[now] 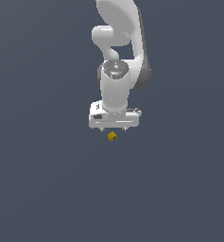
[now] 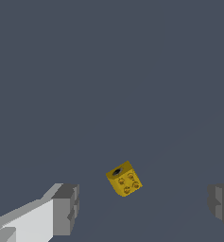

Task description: Pick up the object and move it to a goal position.

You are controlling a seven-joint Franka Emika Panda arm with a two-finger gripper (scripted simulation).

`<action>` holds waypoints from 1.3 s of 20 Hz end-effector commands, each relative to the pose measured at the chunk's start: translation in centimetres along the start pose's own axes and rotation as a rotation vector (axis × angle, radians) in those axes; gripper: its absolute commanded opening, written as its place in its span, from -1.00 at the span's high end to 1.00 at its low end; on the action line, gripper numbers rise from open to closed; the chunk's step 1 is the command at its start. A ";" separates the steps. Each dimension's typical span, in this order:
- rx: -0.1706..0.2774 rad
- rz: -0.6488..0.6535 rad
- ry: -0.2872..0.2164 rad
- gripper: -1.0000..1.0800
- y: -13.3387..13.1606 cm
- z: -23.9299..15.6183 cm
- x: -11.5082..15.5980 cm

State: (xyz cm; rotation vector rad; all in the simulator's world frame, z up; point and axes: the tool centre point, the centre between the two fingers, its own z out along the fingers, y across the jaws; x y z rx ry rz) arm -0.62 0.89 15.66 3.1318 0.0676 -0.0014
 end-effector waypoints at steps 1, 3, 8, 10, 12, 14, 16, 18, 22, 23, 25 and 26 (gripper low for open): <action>0.000 0.000 0.000 -0.92 0.0 0.0 0.0; -0.002 0.003 0.000 -0.92 0.3 0.0 0.0; -0.026 0.027 0.001 -0.92 2.9 -0.4 0.1; -0.032 0.029 0.001 -0.92 3.6 -0.5 0.2; -0.033 0.027 0.001 -0.92 3.7 -0.6 0.2; -0.032 0.028 0.001 -0.92 3.6 -0.5 0.2; -0.030 0.035 0.001 -0.92 3.4 -0.4 0.1; -0.029 0.047 0.001 -0.92 3.4 -0.3 0.1; -0.026 0.089 0.001 -0.92 3.1 0.1 -0.1; -0.025 0.102 0.001 -0.92 3.1 0.2 -0.2; -0.023 0.133 0.002 -0.92 2.8 0.6 -0.3; -0.021 0.151 0.002 -0.92 2.7 0.7 -0.4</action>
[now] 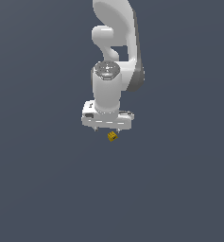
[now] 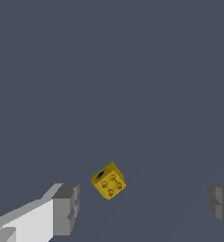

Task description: Pick up the object and move it to a goal position.

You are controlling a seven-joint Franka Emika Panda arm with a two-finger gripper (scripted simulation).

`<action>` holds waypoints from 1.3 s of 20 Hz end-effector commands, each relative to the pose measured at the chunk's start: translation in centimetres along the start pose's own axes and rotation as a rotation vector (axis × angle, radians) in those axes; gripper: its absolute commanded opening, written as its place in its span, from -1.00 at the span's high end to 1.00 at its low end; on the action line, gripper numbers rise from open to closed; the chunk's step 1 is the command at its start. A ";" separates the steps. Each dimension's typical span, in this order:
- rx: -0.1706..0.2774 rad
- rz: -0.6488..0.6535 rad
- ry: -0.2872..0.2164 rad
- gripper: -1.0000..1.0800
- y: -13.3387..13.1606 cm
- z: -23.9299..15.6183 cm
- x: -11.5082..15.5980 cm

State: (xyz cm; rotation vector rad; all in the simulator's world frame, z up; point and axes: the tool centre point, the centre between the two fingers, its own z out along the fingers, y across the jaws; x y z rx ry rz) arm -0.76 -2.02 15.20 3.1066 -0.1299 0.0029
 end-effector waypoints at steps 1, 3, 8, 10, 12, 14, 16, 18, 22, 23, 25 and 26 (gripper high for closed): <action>0.003 0.043 -0.001 -0.92 -0.3 0.4 -0.2; 0.006 0.085 -0.001 -0.92 -0.5 0.8 -0.5; 0.014 0.212 -0.004 -0.92 -1.2 2.1 -1.2; 0.017 0.266 -0.005 -0.92 -1.4 2.6 -1.5; 0.019 0.320 -0.006 -0.92 -1.7 3.0 -1.8; 0.021 0.374 -0.008 -0.92 -1.9 3.5 -2.1; 0.023 0.428 -0.009 -0.92 -2.1 4.0 -2.5; 0.025 0.482 -0.010 -0.92 -2.3 4.5 -2.8; 0.027 0.592 -0.013 -0.92 -2.7 5.4 -3.5; 0.028 0.619 -0.013 -0.92 -2.8 5.6 -3.7; 0.028 0.672 -0.014 -0.92 -2.9 6.1 -4.0; 0.029 0.696 -0.015 -0.92 -3.0 6.3 -4.2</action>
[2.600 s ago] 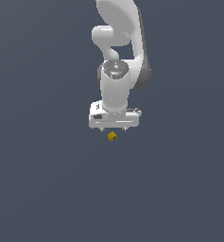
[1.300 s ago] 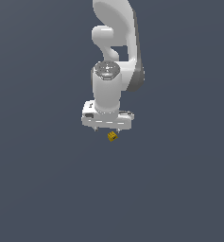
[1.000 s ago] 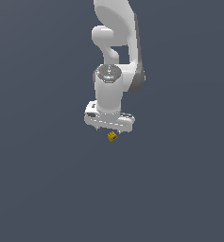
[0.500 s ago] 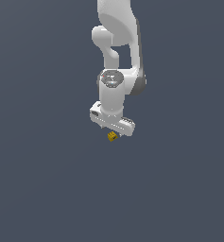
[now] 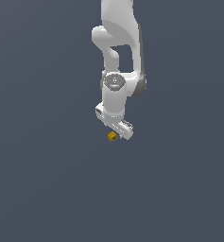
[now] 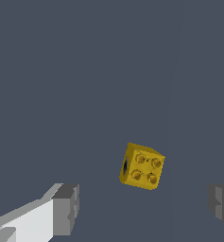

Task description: Pick up the object and move it to a goal position.

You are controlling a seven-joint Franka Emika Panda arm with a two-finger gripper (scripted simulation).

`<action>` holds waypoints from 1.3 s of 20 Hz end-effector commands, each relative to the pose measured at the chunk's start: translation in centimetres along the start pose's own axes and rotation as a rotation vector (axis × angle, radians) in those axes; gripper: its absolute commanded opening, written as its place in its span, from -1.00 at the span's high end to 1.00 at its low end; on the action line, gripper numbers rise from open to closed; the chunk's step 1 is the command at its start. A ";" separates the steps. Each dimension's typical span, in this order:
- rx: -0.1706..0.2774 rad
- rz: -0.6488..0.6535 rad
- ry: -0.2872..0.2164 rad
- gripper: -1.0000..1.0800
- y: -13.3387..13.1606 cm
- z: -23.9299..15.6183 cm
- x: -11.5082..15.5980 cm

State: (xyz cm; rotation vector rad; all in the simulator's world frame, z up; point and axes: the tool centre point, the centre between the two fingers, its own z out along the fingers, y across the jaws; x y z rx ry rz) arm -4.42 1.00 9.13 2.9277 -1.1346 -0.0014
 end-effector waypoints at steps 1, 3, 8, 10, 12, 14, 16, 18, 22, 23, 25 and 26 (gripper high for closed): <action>0.001 0.064 0.000 -0.92 0.1 0.5 -0.4; 0.001 0.106 0.000 -0.92 0.2 0.8 -0.7; 0.002 0.186 0.000 -0.92 0.4 1.5 -1.2; 0.002 0.209 0.000 -0.92 0.5 1.7 -1.4; 0.002 0.226 0.000 -0.92 0.5 1.8 -1.5; 0.002 0.237 0.000 -0.92 0.5 1.9 -1.5; 0.002 0.243 0.000 -0.92 0.6 1.9 -1.6; 0.002 0.239 0.000 -0.92 0.5 1.9 -1.6; 0.002 0.239 0.000 -0.92 0.6 2.4 -1.6; 0.002 0.240 0.000 -0.92 0.6 2.7 -1.6; 0.002 0.240 0.000 -0.92 0.6 3.5 -1.6; 0.002 0.241 0.000 -0.92 0.6 4.0 -1.6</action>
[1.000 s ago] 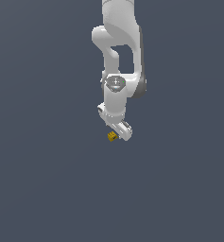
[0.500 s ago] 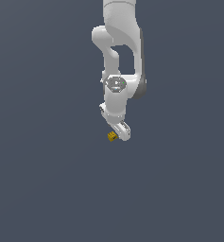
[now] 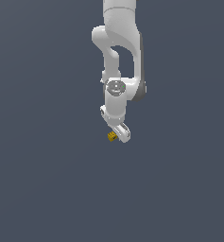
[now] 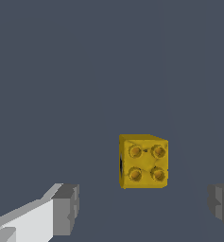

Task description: Pick up the object and move it to a goal position.

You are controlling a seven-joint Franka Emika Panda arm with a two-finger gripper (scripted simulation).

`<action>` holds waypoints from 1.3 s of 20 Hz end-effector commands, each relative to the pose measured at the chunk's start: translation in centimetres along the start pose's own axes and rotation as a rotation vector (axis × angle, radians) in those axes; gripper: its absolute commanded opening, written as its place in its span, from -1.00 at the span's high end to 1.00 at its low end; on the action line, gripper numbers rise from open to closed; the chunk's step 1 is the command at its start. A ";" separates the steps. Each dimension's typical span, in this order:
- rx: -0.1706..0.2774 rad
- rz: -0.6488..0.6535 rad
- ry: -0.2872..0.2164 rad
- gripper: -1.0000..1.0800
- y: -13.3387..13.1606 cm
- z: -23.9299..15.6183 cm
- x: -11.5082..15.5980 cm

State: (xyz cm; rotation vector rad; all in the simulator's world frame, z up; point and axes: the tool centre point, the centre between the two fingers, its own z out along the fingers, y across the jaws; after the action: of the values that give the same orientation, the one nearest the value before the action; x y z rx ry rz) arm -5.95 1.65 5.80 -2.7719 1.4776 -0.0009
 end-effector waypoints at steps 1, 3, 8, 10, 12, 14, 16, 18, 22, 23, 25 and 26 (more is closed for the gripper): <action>-0.001 0.001 0.000 -0.92 0.1 1.2 0.0; -0.001 0.002 0.000 -0.92 0.1 2.2 0.0; -0.001 0.003 0.000 -0.92 0.0 3.5 0.0; -0.001 0.003 0.000 -0.92 0.0 3.6 0.0; -0.001 0.003 0.000 1.00 0.0 3.6 0.0; -0.001 0.003 0.000 1.00 0.0 3.6 0.0; -0.001 0.003 0.000 1.00 0.0 3.6 0.0; -0.001 0.003 0.000 1.00 0.0 3.6 0.0; -0.001 0.003 0.000 1.00 0.0 3.6 0.0; -0.001 0.003 0.000 1.00 0.0 3.5 0.0; -0.001 0.003 0.000 1.00 -0.1 3.2 0.2; -0.001 0.003 0.000 1.00 -0.1 3.0 0.3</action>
State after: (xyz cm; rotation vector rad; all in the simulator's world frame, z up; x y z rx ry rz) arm -5.86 1.58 2.52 -2.7707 1.4823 0.0020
